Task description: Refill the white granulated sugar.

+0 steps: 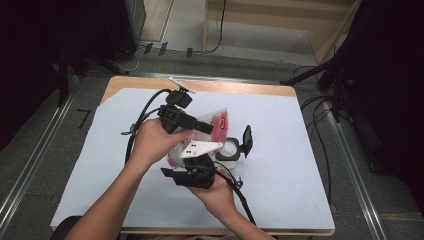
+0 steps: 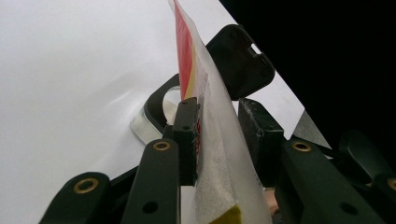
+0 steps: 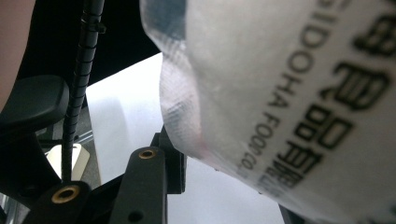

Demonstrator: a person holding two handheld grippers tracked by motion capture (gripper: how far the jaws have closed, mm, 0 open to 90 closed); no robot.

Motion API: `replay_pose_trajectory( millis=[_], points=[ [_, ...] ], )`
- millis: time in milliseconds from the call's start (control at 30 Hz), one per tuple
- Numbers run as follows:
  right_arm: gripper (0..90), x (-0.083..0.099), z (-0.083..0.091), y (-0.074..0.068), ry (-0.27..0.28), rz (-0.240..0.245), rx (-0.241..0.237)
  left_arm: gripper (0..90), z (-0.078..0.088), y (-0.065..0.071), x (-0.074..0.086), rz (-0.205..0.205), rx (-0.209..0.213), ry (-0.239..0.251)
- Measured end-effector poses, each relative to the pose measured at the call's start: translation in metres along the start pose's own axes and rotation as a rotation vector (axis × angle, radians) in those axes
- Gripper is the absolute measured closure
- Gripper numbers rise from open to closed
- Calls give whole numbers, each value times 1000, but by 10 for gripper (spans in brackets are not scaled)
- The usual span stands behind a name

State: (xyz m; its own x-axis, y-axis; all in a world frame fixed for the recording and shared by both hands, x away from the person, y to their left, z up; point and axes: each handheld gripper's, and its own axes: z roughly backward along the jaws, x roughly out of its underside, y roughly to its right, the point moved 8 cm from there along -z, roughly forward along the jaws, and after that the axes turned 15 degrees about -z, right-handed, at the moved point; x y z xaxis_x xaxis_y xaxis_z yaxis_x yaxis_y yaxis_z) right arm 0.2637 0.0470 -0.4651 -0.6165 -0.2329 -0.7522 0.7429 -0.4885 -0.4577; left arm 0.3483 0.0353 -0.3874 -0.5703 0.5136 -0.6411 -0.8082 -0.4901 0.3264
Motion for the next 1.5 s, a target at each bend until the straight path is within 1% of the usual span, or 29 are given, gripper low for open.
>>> replay_pose_trajectory(
  millis=[67,100,200,233,333,367,433,600,733,900,933,1000,1033,1167,1300,1400,1500],
  points=[
    [639,-1,0,0,-3,0,-2,699,0,-1,-1,4,1,-1],
    [638,-1,1,1,-3,0,2,701,-1,-1,-2,8,8,-2],
    [639,-3,2,3,2,-3,10,707,-2,-1,-5,-6,8,-14],
    [639,-3,2,4,2,-6,12,709,-3,-1,-6,-10,9,-9],
    [639,-3,2,8,2,-5,26,712,-6,-2,-8,-4,17,1],
    [639,-3,3,9,2,-8,27,712,-6,-2,-8,-3,20,-2],
    [639,-4,3,10,4,-11,32,713,-7,-3,-9,-12,21,0],
    [639,-3,4,11,-1,-10,36,713,-8,-2,-9,-13,17,7],
    [639,-3,4,11,-2,-8,35,712,-8,-2,-9,-29,14,8],
    [639,-3,6,11,0,-12,34,708,-8,-1,-10,-25,15,6],
    [639,-3,6,11,-1,-14,34,707,-9,0,-11,-20,13,12],
    [640,-3,6,11,0,-16,33,706,-9,0,-11,-23,10,17],
    [640,-3,6,11,1,-16,31,704,-8,1,-10,-28,4,9],
    [640,-3,7,9,3,-13,27,699,-7,2,-11,-32,1,22],
    [640,-3,7,10,2,-24,21,696,-8,1,-11,-28,1,16],
    [640,-3,7,9,2,-27,20,694,-8,2,-11,-24,0,21],
    [640,-3,7,9,2,-27,18,679,-8,3,-10,-33,-3,13]
  ],
)
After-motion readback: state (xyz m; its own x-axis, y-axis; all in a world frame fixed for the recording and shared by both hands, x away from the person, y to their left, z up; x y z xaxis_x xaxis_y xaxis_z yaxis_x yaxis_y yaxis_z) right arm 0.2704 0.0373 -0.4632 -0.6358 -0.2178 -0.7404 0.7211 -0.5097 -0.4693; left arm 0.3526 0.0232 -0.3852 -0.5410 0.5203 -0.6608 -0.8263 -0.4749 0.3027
